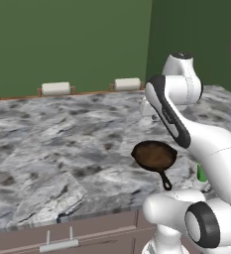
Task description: Pick the cup and pan and place them in the sink. Then turn on the water.
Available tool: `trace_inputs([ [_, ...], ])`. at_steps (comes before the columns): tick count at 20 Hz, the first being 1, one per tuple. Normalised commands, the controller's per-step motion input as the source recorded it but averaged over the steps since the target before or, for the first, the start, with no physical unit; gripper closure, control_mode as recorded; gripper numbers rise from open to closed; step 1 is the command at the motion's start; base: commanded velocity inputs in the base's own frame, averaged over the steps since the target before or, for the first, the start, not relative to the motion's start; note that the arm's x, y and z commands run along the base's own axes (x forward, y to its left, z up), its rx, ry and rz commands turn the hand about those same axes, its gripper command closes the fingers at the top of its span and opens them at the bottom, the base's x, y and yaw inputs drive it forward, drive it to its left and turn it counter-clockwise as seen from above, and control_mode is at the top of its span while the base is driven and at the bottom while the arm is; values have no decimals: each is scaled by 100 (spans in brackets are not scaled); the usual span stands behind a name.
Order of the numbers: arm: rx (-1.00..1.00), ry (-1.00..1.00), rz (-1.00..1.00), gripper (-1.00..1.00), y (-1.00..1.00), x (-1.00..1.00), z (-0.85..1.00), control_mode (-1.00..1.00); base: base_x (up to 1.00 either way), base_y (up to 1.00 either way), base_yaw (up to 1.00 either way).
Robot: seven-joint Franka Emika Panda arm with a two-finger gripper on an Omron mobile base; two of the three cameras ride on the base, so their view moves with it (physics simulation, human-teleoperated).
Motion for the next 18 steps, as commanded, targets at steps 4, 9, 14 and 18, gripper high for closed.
trace_inputs([
  [4, 0, 1, 0, -100, -9, -6, 0, -100, 0, 0, 0],
  [9, 0, 12, 0, -100, -25, 0, -24, -100, 0, 0, 0],
  [14, 0, 35, 0, -100, -6, 0, -87, -100, 0, 0, 0],
  [18, 0, 34, 2, -100, -19, 0, -97, -100, 0, 0, 0],
])
